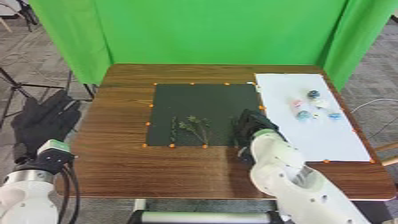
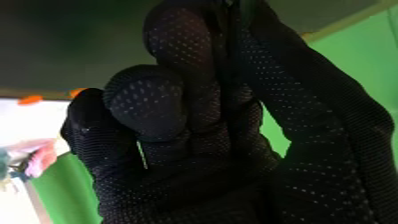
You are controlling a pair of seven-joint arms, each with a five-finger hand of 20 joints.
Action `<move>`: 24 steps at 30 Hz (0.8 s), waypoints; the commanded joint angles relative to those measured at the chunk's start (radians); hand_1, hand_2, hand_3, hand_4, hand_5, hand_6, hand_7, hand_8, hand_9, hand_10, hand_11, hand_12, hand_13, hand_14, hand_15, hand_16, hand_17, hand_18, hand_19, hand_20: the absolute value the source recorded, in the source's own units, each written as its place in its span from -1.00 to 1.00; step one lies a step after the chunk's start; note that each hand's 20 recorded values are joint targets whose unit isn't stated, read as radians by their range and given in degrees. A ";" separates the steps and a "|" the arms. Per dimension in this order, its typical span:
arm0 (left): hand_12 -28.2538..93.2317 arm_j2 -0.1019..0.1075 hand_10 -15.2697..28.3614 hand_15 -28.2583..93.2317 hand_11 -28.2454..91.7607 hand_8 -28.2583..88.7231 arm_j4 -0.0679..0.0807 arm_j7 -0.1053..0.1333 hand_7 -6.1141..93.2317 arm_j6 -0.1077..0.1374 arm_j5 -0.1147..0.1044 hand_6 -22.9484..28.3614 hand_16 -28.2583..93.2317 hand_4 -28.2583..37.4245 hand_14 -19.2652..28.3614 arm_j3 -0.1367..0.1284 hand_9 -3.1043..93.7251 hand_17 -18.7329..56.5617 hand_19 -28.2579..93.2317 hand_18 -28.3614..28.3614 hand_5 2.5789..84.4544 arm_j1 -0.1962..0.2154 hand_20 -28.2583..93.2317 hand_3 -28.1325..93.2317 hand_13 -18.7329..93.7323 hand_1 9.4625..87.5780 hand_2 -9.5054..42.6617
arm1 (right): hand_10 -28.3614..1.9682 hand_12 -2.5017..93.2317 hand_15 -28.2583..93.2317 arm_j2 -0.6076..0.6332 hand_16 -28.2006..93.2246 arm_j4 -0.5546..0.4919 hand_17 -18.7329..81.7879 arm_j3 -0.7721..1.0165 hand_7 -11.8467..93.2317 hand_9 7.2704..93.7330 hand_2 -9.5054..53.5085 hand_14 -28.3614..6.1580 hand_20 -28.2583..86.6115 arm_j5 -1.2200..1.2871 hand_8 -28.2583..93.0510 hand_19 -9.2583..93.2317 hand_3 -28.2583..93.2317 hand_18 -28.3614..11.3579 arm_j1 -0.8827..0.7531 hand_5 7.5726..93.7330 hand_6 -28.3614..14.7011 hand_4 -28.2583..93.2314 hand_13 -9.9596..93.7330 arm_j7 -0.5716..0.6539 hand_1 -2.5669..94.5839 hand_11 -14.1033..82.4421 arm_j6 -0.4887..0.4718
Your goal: Arrange flowers
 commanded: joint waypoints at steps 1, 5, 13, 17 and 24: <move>-0.38 -0.005 0.38 0.13 -0.09 -0.70 -0.004 -0.014 -0.46 0.012 0.001 0.19 -0.69 -1.00 0.45 -0.002 -0.27 -0.63 -0.05 0.48 -0.11 0.006 -0.40 0.66 -0.26 -0.57 -0.23 | 0.18 0.15 0.53 -0.013 0.09 0.037 0.44 -0.012 0.01 0.82 -1.00 0.06 0.28 -0.034 -0.14 1.00 0.66 -0.76 -0.001 0.57 0.18 -0.88 0.74 0.035 0.18 -0.09 0.011; -0.38 -0.006 0.37 0.13 -0.09 -0.70 -0.004 -0.008 -0.46 0.015 -0.008 0.19 -0.69 -1.00 0.44 -0.002 -0.26 -0.63 -0.05 0.48 -0.11 0.007 -0.40 0.66 -0.26 -0.57 -0.23 | 0.18 0.16 0.53 -0.017 0.09 0.036 0.43 -0.005 0.01 0.81 -1.00 0.06 0.28 -0.028 -0.15 1.00 0.66 -0.76 -0.009 0.56 0.19 -0.89 0.74 0.033 0.14 -0.09 -0.010; -0.38 -0.008 0.37 0.13 -0.09 -0.70 -0.003 -0.006 -0.45 0.013 -0.016 0.19 -0.69 -1.00 0.44 0.006 -0.26 -0.63 -0.05 0.48 -0.10 0.002 -0.40 0.66 -0.26 -0.57 -0.23 | 0.08 0.10 0.54 -0.019 0.09 0.062 0.42 -0.017 0.04 0.75 -1.00 0.04 0.28 -0.068 -0.18 1.00 0.65 -0.76 0.013 0.51 0.18 -0.93 0.71 0.023 0.07 0.00 0.006; -0.38 -0.009 0.37 0.13 -0.09 -0.70 -0.003 -0.002 -0.45 0.013 -0.024 0.19 -0.69 -1.00 0.44 0.007 -0.26 -0.63 -0.04 0.48 -0.10 0.003 -0.40 0.66 -0.26 -0.57 -0.23 | -0.03 -0.03 0.55 -0.012 0.09 0.055 0.40 -0.017 0.01 0.69 -1.00 0.01 0.28 -0.092 -0.21 1.00 0.62 -0.76 0.013 0.49 0.16 -0.96 0.69 0.011 0.04 0.11 0.003; -0.38 -0.013 0.36 0.13 -0.08 -0.70 -0.003 0.013 -0.45 0.018 -0.039 0.19 -0.69 -1.00 0.43 0.004 -0.26 -0.63 -0.05 0.48 -0.11 0.010 -0.40 0.66 -0.25 -0.57 -0.24 | -0.16 -0.23 0.56 -0.008 0.07 0.041 0.38 -0.009 -0.11 0.63 -1.00 -0.04 0.26 -0.107 -0.31 1.00 0.67 -0.77 0.017 0.47 0.12 -0.99 0.65 0.005 -0.13 0.20 -0.032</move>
